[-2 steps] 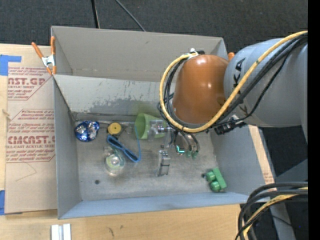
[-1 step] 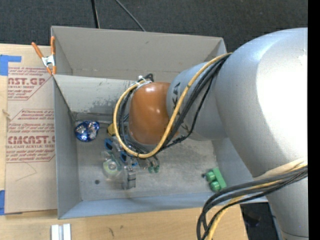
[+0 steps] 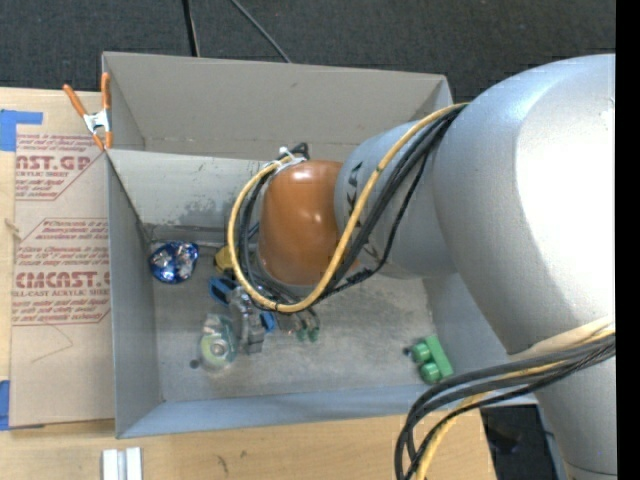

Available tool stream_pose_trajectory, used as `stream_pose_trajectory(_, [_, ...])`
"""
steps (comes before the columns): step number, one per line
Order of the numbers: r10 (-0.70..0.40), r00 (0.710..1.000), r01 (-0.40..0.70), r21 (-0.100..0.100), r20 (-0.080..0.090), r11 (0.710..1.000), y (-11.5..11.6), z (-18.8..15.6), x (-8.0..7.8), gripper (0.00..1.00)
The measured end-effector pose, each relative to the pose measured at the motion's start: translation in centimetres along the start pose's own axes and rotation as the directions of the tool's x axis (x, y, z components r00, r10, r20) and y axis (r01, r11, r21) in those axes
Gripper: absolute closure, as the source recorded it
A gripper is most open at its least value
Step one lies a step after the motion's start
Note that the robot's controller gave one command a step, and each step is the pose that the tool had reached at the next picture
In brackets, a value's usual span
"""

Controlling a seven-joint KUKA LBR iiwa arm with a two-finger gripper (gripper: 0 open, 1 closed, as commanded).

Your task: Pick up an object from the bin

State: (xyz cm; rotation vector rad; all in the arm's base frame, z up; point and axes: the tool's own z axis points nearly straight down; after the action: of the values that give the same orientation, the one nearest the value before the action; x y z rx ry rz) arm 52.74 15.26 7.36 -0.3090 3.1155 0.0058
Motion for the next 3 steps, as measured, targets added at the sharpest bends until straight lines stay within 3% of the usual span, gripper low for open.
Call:
stream_pose_trajectory(1, [0.000, 1.000, 0.000, 0.001, -0.010, 1.000, 0.0, 0.3, 0.3, 0.00])
stream_pose_trajectory(2, [-0.314, 0.949, 0.314, -0.003, -0.009, 0.950, 4.0, 0.4, -0.2, 0.00])
stream_pose_trajectory(3, [-0.311, 0.950, 0.311, -0.002, -0.010, 0.951, 3.9, 0.3, -0.3, 1.00])
